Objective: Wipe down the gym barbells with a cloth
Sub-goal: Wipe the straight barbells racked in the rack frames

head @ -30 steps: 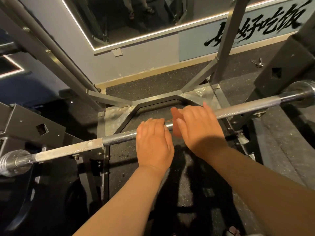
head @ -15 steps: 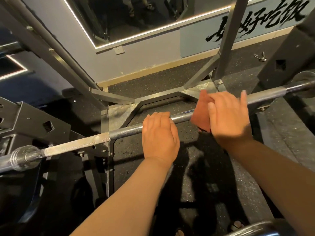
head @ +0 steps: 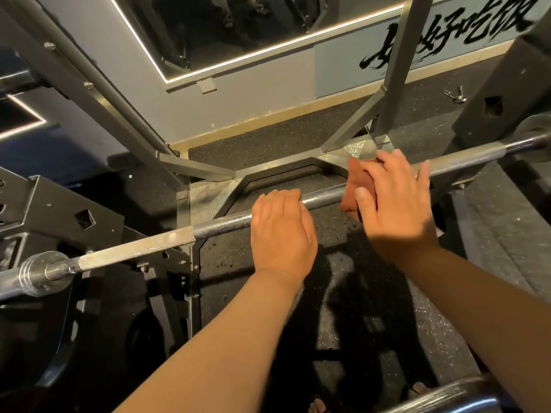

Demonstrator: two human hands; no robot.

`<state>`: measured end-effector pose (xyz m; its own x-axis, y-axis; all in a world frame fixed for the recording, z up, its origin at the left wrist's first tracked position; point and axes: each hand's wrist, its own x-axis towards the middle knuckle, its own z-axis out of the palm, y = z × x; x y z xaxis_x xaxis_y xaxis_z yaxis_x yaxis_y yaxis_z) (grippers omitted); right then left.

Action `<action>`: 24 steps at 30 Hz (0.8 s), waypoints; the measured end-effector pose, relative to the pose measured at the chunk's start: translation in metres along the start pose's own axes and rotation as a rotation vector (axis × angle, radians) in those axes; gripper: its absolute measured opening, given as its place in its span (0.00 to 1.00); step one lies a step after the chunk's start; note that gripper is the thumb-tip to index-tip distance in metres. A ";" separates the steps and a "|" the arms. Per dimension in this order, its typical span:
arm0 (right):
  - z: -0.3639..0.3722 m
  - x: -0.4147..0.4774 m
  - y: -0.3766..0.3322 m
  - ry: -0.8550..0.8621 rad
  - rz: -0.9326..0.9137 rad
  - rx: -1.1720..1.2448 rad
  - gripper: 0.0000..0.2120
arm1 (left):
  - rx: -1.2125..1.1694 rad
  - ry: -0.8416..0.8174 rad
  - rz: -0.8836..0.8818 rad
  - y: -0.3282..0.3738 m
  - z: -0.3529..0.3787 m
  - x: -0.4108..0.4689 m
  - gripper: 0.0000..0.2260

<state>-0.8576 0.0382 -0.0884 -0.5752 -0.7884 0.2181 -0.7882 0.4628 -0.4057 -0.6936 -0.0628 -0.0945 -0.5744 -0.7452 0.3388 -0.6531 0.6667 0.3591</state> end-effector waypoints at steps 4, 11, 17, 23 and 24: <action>0.020 -0.005 -0.042 0.024 0.028 0.077 0.22 | 0.018 -0.005 -0.001 -0.001 0.001 0.001 0.18; 0.020 -0.013 -0.025 -0.018 -0.240 -0.191 0.24 | 0.015 0.002 0.016 -0.001 0.000 0.001 0.19; 0.017 0.017 -0.047 0.084 0.053 -0.157 0.21 | 0.014 0.015 0.013 -0.002 0.002 0.001 0.19; 0.028 -0.022 -0.034 0.025 -0.285 -0.134 0.23 | 0.003 -0.015 0.022 -0.002 0.000 0.003 0.20; 0.023 -0.018 -0.028 0.011 -0.279 -0.167 0.23 | -0.007 -0.003 0.022 -0.003 0.000 0.002 0.20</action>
<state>-0.8203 0.0303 -0.1018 -0.3338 -0.8903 0.3098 -0.9401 0.2905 -0.1783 -0.6931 -0.0664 -0.0950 -0.5902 -0.7301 0.3444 -0.6365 0.6833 0.3577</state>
